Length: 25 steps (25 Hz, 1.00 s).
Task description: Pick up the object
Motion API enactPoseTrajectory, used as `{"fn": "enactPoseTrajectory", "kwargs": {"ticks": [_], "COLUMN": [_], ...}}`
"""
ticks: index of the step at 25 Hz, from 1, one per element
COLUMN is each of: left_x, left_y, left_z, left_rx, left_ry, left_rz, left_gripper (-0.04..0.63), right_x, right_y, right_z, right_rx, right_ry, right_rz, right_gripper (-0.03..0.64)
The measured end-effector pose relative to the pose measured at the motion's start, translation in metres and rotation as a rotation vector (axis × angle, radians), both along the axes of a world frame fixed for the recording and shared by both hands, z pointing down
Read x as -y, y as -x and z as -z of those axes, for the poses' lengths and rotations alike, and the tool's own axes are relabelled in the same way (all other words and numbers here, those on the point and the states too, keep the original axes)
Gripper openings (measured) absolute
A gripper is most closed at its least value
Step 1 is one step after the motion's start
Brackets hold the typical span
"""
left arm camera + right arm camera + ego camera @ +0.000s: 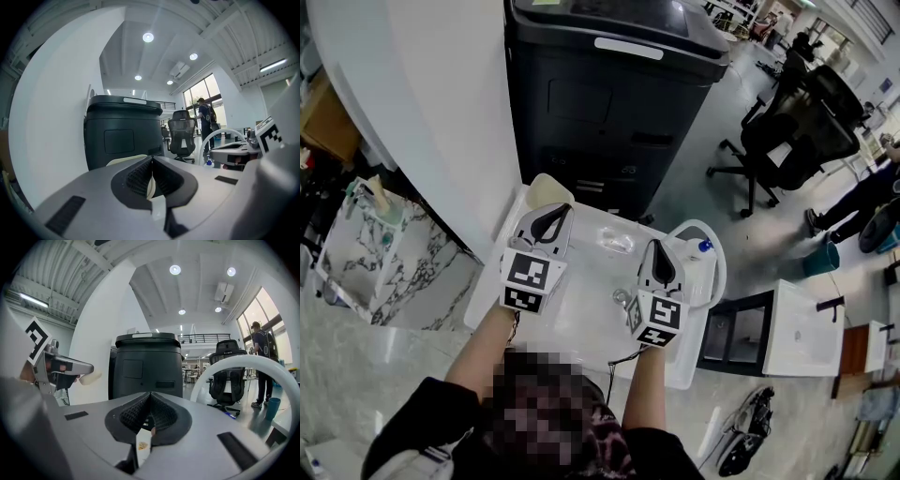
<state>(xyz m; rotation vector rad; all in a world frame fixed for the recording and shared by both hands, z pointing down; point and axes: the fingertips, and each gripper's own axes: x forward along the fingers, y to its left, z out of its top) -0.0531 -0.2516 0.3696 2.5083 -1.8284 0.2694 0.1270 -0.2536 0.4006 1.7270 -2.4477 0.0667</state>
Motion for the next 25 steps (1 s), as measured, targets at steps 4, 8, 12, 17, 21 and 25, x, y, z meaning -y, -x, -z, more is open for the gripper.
{"fn": "enactPoseTrajectory", "kwargs": {"ticks": [4, 8, 12, 17, 21, 25], "left_x": [-0.001, -0.001, -0.002, -0.006, -0.01, -0.013], "left_y": [0.0, 0.002, 0.006, 0.006, 0.009, 0.008], "left_z": [0.002, 0.004, 0.004, 0.006, 0.008, 0.009], "left_rx": [-0.002, -0.006, -0.009, -0.006, -0.002, 0.006], "left_ry": [-0.01, -0.014, -0.017, -0.026, -0.023, -0.025], "left_rz": [0.002, 0.002, 0.003, 0.0, -0.003, -0.007], "left_gripper": [0.018, 0.018, 0.018, 0.018, 0.018, 0.018], "right_x": [-0.001, -0.002, -0.005, -0.009, -0.011, -0.014], "right_y": [-0.002, 0.0, 0.004, 0.004, 0.009, 0.008], "right_z": [0.002, 0.005, 0.018, 0.013, 0.011, 0.013], "right_rx": [-0.001, -0.007, -0.008, -0.01, -0.011, -0.01], "right_ry": [-0.004, -0.007, -0.031, -0.029, -0.025, -0.029], "right_rz": [-0.004, 0.002, -0.001, 0.006, 0.015, 0.015], "right_gripper": [0.015, 0.015, 0.015, 0.015, 0.015, 0.015]}}
